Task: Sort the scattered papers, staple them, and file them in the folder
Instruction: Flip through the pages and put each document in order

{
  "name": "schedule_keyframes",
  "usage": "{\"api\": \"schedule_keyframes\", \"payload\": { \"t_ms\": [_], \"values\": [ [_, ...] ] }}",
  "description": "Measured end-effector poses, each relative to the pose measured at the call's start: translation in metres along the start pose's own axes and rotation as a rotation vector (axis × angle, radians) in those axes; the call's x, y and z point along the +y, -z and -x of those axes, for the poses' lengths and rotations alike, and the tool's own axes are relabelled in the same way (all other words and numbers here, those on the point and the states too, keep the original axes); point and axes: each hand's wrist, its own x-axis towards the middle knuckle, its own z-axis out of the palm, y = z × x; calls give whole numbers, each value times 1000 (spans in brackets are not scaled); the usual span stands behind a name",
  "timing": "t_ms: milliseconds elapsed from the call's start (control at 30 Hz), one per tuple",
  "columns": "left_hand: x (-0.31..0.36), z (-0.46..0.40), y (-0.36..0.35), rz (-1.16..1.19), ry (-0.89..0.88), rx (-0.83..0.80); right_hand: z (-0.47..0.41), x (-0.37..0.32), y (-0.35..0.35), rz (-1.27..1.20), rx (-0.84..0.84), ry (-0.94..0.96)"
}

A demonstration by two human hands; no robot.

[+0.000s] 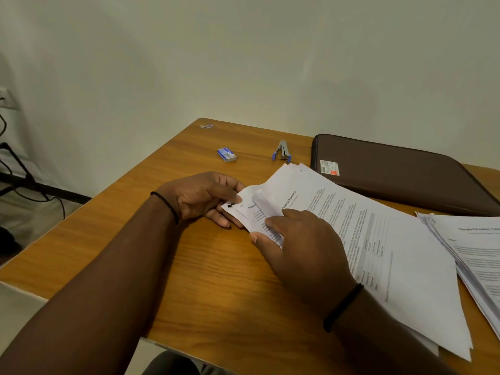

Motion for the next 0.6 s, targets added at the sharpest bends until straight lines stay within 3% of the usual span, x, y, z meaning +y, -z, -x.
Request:
{"api": "schedule_keyframes", "payload": {
  "t_ms": [600],
  "values": [
    [-2, 0, 1, 11, -18, -65, -2, 6, -9, -48, -16, -58]
  ]
}}
